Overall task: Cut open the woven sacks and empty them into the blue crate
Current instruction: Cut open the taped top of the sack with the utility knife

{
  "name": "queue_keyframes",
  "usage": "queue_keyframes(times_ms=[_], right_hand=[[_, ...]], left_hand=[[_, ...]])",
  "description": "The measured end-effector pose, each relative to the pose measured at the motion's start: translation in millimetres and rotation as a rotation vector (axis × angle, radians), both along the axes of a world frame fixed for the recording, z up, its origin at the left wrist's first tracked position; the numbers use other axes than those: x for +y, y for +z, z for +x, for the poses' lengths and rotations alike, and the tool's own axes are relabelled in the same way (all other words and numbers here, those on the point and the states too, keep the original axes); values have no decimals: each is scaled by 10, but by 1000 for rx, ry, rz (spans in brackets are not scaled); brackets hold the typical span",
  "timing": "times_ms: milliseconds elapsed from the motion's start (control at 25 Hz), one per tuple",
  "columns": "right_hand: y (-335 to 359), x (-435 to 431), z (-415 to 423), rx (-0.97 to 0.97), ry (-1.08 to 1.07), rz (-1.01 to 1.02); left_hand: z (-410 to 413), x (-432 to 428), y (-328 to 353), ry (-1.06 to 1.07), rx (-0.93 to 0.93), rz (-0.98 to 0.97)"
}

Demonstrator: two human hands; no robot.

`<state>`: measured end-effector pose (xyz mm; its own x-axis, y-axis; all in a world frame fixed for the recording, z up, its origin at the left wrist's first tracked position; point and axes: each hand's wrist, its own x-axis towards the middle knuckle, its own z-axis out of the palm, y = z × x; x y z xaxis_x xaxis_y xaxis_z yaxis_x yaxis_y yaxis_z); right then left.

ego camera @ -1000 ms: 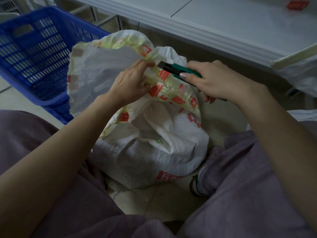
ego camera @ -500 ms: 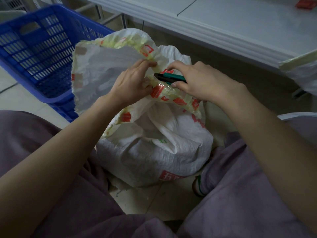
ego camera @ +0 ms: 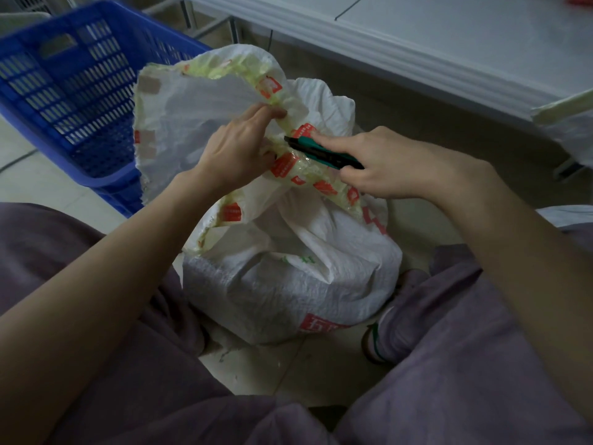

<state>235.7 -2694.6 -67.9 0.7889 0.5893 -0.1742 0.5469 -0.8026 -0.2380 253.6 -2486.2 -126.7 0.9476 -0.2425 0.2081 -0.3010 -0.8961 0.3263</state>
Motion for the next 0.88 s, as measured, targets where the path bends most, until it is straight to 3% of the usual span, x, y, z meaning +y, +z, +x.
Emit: queue_keyframes(times_ms=[880], right_hand=[[-67,146,-48,-73,-66,73]], left_hand=[[61,75,-41,84,8,105]])
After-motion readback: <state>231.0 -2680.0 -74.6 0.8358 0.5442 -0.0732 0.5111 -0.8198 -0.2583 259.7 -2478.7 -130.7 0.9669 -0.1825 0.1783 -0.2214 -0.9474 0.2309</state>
